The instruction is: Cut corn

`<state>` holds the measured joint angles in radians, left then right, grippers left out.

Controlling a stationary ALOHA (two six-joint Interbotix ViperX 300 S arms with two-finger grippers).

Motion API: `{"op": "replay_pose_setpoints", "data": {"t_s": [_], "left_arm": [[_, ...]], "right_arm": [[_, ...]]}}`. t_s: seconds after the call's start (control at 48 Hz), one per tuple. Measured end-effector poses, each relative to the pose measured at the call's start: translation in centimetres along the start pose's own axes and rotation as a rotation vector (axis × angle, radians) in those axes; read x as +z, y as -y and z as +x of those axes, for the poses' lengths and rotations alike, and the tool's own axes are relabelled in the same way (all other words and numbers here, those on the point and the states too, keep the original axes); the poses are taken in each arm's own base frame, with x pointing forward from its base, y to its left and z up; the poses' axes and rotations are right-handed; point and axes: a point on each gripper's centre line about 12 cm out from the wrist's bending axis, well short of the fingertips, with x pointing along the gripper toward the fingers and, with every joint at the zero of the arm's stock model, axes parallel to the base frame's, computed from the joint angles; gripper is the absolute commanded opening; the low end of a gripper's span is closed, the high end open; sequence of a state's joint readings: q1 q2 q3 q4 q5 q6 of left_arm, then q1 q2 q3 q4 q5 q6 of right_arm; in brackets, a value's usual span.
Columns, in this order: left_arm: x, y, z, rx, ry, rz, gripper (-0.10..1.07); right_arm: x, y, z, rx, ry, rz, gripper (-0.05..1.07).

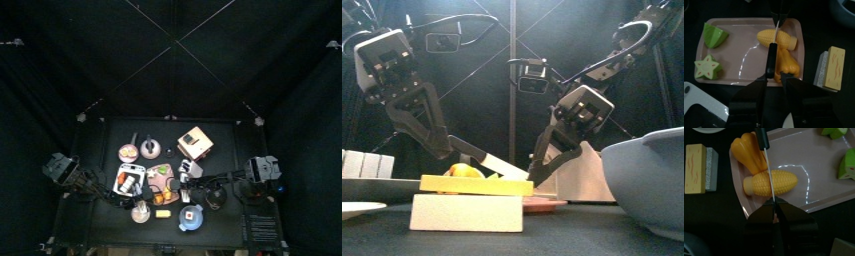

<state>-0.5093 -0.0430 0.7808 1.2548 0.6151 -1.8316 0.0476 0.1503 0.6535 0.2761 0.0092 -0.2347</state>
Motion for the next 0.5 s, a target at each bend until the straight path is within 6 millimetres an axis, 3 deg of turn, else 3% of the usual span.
{"op": "replay_pose_setpoints", "data": {"t_s": [0.292,0.5], "left_arm": [[0.6,-1.3,-2.1,-0.05,0.075,0.053,0.75],[1.0,-1.2,-1.9,-0.116,0.078,0.074,0.75]], "right_arm": [[0.4,-0.6,-0.6,0.01,0.017,-0.035,0.41],[0.5,-0.8,-0.6,0.014,0.017,-0.039,0.41]]}}
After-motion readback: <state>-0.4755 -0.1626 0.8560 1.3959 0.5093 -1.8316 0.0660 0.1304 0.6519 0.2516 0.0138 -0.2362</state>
